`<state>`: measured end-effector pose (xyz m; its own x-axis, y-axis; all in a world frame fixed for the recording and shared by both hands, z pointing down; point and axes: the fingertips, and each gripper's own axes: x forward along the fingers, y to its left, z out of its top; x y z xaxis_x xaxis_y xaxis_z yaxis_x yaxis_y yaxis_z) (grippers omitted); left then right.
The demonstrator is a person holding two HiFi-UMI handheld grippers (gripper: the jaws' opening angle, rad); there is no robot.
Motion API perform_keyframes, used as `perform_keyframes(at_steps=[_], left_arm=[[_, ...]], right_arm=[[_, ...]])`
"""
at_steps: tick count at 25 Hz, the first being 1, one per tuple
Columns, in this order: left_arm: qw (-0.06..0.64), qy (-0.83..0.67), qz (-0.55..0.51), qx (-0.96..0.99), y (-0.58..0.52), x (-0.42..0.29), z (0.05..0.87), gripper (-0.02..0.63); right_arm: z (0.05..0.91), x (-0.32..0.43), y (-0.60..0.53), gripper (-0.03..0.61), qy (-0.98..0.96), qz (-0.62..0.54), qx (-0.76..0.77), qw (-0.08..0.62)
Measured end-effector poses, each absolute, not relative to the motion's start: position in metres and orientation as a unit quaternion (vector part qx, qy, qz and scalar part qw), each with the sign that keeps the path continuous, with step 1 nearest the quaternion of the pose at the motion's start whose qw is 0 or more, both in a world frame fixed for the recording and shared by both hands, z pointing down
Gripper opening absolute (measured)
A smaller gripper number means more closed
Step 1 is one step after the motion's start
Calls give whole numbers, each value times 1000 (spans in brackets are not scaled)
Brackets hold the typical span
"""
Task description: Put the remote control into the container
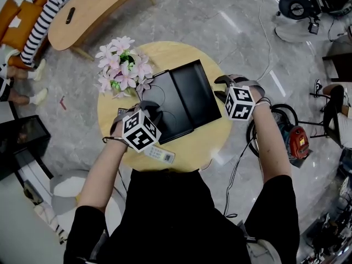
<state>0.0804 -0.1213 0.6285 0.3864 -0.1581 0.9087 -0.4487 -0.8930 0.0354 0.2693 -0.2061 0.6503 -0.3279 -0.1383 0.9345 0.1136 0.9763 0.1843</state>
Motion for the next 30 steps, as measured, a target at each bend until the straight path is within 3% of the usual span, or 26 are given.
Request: perform_keyframes(at_steps=[15, 20, 30], left_arm=[[125, -213, 460, 853, -120, 80, 627, 61], [152, -250, 370, 882, -133, 69, 611, 18], [116, -250, 167, 947, -106, 29, 480, 8]], right_arm=[[535, 232, -146, 120, -890, 29, 293, 349], [506, 214, -110, 120, -882, 100, 387, 248], [447, 160, -63, 120, -838, 98, 514, 152]])
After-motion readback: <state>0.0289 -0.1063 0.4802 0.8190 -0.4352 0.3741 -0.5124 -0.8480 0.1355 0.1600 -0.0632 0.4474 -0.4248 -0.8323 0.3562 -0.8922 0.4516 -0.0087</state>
